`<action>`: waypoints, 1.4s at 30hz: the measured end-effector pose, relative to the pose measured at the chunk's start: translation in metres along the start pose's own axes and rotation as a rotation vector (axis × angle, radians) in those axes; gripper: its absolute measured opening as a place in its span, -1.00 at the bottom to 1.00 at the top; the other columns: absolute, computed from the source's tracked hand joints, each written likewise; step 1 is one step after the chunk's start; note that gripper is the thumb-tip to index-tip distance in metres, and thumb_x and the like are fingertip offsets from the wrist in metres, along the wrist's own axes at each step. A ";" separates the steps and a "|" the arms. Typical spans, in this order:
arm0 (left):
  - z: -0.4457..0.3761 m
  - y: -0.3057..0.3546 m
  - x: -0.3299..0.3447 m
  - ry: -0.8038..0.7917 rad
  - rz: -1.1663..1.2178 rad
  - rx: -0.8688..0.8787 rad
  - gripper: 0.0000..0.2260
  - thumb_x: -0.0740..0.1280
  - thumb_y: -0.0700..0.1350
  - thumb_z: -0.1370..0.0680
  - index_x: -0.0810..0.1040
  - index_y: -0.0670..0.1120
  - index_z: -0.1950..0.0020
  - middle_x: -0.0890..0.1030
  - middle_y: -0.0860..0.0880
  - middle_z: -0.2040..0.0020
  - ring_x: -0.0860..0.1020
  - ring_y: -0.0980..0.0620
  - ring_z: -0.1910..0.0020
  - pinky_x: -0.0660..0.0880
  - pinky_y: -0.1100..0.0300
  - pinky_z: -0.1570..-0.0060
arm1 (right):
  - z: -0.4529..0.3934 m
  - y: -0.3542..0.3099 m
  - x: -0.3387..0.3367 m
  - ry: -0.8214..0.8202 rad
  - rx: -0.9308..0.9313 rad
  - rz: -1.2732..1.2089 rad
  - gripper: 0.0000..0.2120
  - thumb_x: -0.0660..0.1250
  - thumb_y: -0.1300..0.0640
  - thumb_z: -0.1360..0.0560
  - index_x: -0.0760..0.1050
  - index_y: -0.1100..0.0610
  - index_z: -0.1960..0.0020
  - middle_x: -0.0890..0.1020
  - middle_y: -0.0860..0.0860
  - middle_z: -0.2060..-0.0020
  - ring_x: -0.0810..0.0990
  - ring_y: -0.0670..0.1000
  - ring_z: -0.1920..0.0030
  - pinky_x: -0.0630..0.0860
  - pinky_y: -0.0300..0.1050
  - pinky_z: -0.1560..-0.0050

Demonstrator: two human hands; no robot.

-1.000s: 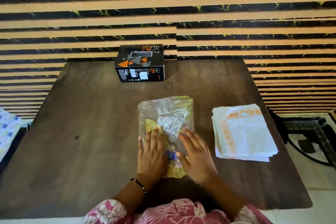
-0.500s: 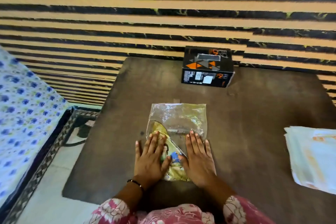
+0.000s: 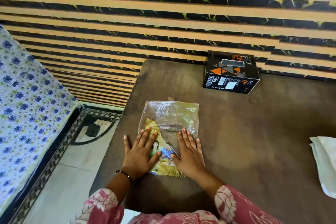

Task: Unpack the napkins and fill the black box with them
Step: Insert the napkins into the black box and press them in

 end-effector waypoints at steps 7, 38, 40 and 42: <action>-0.016 0.008 -0.022 0.034 0.022 0.068 -0.42 0.04 0.25 -0.43 0.37 -0.03 -0.34 0.41 -0.17 -0.37 0.34 -0.20 -0.36 0.18 -0.24 -0.34 | 0.003 0.019 -0.054 0.213 -0.055 -0.340 -0.62 0.29 0.12 -0.45 0.45 0.00 -0.27 0.20 -0.21 -0.43 0.22 -0.18 -0.37 0.15 -0.27 -0.35; -0.232 0.196 -0.060 -0.031 0.828 0.000 -0.34 0.35 -0.09 -0.49 0.08 0.03 -0.49 0.36 0.06 -0.42 0.31 0.15 -0.35 0.22 0.19 -0.33 | -0.081 0.234 -0.207 0.416 0.513 -0.929 -0.42 0.28 0.20 -0.49 0.18 -0.11 -0.42 0.50 -0.06 -0.27 0.45 -0.02 -0.26 0.31 -0.10 -0.20; -0.218 0.200 -0.059 -0.049 0.853 0.040 -0.36 0.36 -0.11 -0.49 0.11 0.00 -0.48 0.41 0.06 -0.37 0.31 0.23 -0.30 0.23 0.22 -0.33 | -0.064 0.230 -0.203 0.433 0.510 -0.969 -0.44 0.27 0.22 -0.49 0.20 -0.10 -0.41 0.51 -0.08 -0.24 0.45 -0.05 -0.24 0.34 -0.05 -0.25; -0.200 0.199 -0.053 -0.073 0.869 0.048 -0.35 0.36 -0.10 -0.49 0.10 0.00 -0.48 0.38 0.02 -0.41 0.30 0.17 -0.36 0.21 0.13 -0.40 | -0.042 0.228 -0.195 0.436 0.509 -0.997 -0.45 0.27 0.22 -0.49 0.22 -0.10 -0.40 0.52 -0.09 -0.23 0.47 -0.04 -0.24 0.38 0.02 -0.29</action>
Point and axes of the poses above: each hand's wrist, its own z-axis away from the middle knuckle, its own x-axis out of the palm, y = z × x, the point moved 8 cm from there along -z, towards the middle knuckle
